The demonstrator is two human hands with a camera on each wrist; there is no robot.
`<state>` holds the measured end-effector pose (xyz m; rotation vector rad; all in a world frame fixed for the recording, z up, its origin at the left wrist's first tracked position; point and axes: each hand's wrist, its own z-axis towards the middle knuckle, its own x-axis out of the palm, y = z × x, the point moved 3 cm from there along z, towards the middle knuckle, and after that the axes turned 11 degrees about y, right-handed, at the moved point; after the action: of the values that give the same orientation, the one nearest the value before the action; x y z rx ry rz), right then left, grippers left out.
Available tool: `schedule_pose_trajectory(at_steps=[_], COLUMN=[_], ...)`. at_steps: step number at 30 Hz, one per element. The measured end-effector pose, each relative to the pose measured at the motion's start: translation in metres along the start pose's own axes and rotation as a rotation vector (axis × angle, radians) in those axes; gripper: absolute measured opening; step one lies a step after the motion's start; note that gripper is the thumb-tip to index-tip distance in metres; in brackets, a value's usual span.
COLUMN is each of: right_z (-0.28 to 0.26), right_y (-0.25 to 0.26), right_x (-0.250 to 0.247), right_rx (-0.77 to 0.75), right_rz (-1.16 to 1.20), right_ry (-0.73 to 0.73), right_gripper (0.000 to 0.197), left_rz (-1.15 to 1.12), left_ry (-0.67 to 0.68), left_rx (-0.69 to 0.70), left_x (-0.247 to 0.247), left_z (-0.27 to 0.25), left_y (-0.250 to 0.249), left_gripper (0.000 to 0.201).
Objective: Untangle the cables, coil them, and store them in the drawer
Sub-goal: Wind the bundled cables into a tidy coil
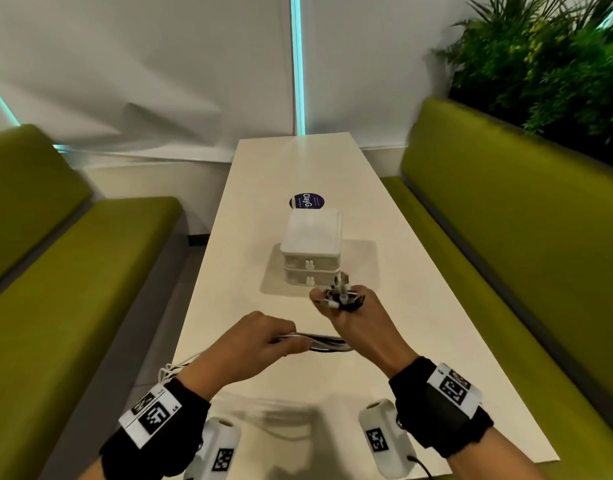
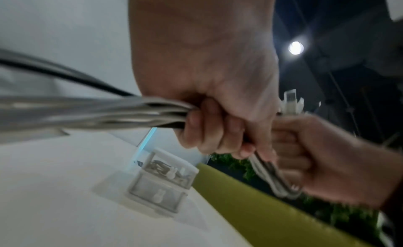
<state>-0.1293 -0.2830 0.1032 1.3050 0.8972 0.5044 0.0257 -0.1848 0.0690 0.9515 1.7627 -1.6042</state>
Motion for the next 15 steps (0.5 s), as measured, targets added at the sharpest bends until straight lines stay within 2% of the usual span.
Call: schedule_pose_trajectory(at_steps=[5, 6, 8, 10, 13, 15], right_z=[-0.002, -0.003, -0.005, -0.006, -0.006, -0.008], right_y=[-0.004, -0.002, -0.004, -0.007, -0.015, -0.014], right_x=[0.015, 0.016, 0.020, 0.022, 0.024, 0.024], right_rx=[-0.007, 0.000, 0.030, 0.067, 0.080, 0.045], right_rz=[-0.101, -0.131, -0.224, -0.251, -0.339, -0.449], right_ry=[0.154, 0.196, 0.270, 0.279, 0.216, 0.170], right_gripper=[0.005, 0.010, 0.032, 0.049, 0.054, 0.046], left_rz=[-0.016, 0.023, 0.080, 0.105, 0.178, 0.209], left_ry=[-0.043, -0.042, -0.037, -0.043, -0.101, -0.121], left_rx=[0.074, 0.087, 0.106, 0.085, 0.024, 0.000], left_x=[-0.011, -0.013, -0.016, -0.018, -0.019, -0.018], left_z=[-0.001, -0.001, 0.001, 0.005, 0.007, 0.006], left_y=[-0.025, -0.031, -0.038, -0.035, -0.025, -0.024], left_gripper=[0.022, 0.018, 0.021, 0.024, 0.028, 0.031])
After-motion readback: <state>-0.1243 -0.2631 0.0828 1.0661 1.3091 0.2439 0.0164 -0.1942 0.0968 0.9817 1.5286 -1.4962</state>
